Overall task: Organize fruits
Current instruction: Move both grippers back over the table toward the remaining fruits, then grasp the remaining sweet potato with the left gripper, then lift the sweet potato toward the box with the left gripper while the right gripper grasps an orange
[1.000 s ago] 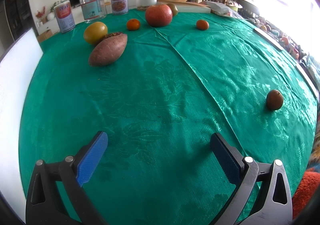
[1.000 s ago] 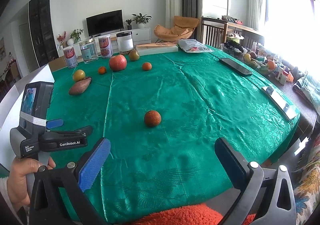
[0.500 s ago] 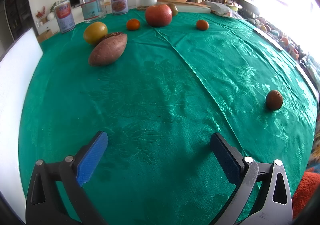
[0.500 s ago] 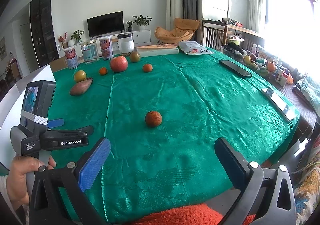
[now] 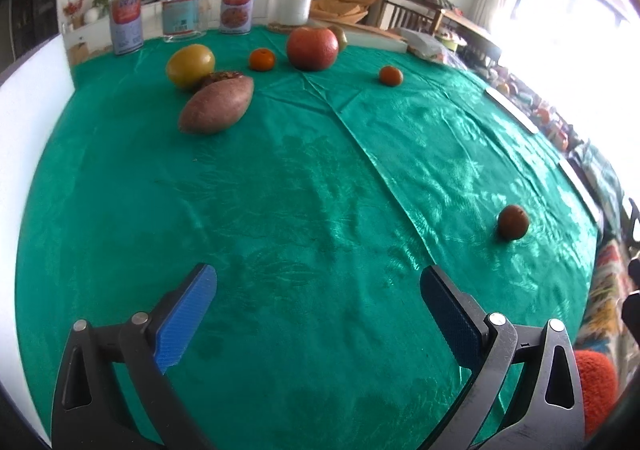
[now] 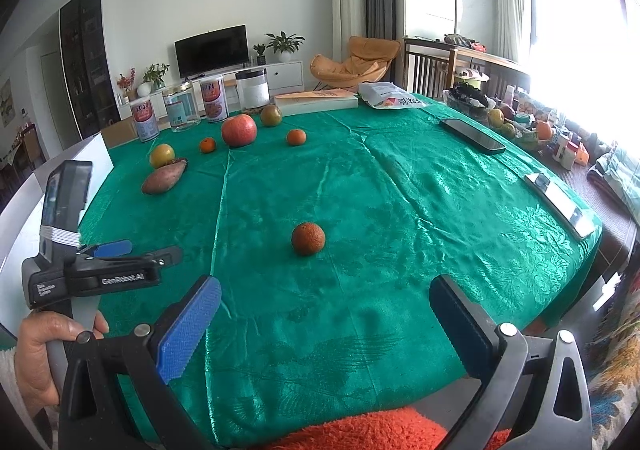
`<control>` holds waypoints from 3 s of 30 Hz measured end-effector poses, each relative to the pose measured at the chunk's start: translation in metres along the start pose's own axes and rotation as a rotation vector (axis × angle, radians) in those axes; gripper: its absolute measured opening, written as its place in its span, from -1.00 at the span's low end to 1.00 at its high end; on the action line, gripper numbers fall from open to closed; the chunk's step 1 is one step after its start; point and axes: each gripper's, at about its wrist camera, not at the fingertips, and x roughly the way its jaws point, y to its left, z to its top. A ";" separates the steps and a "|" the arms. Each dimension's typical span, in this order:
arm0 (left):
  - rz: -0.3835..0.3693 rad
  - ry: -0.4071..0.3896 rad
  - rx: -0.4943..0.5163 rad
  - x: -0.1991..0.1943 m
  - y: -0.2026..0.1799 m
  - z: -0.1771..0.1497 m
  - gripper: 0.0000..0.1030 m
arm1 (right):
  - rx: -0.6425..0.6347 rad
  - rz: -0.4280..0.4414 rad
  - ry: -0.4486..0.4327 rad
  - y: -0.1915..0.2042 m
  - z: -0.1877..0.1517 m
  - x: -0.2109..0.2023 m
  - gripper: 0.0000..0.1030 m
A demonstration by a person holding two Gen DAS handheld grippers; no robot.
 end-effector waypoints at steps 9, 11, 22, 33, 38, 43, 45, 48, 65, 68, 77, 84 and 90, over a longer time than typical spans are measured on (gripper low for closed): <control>0.003 -0.042 -0.143 -0.016 0.041 0.029 0.98 | 0.008 0.018 0.000 0.000 -0.002 0.000 1.00; 0.021 -0.037 -0.174 -0.009 0.046 0.045 0.98 | 0.016 0.021 -0.002 -0.002 -0.001 -0.001 1.00; 0.283 0.110 -0.033 0.071 0.051 0.123 0.95 | 0.014 0.019 -0.004 -0.002 -0.002 -0.001 1.00; 0.216 0.131 0.032 0.066 0.047 0.123 -0.11 | 0.020 0.023 0.002 -0.003 -0.002 0.000 1.00; 0.116 0.182 -0.040 0.045 0.046 0.102 -0.12 | 0.026 0.026 0.005 -0.004 -0.002 0.001 1.00; 0.037 0.208 -0.071 0.019 0.038 0.073 -0.21 | 0.021 0.021 0.002 -0.003 -0.002 0.000 1.00; 0.008 0.210 -0.073 0.009 0.034 0.065 -0.33 | 0.023 0.021 0.000 -0.004 -0.002 0.000 1.00; -0.021 0.222 -0.036 0.001 0.025 0.062 -0.39 | 0.026 0.020 0.001 -0.003 -0.003 0.000 1.00; 0.027 0.282 0.022 0.029 0.024 0.079 0.69 | 0.023 0.012 -0.003 -0.004 -0.004 -0.003 1.00; 0.068 0.292 0.084 0.035 0.017 0.072 0.17 | 0.076 0.070 0.010 -0.015 -0.004 0.000 1.00; -0.007 0.223 -0.024 0.004 0.035 0.050 -0.22 | 0.020 0.238 0.204 -0.053 0.037 0.053 1.00; -0.129 0.158 -0.083 -0.052 0.026 0.036 -0.22 | -0.099 0.280 0.397 -0.020 0.062 0.136 0.85; -0.177 0.116 -0.083 -0.101 0.027 0.026 -0.22 | -0.116 0.197 0.421 -0.010 0.054 0.160 -0.44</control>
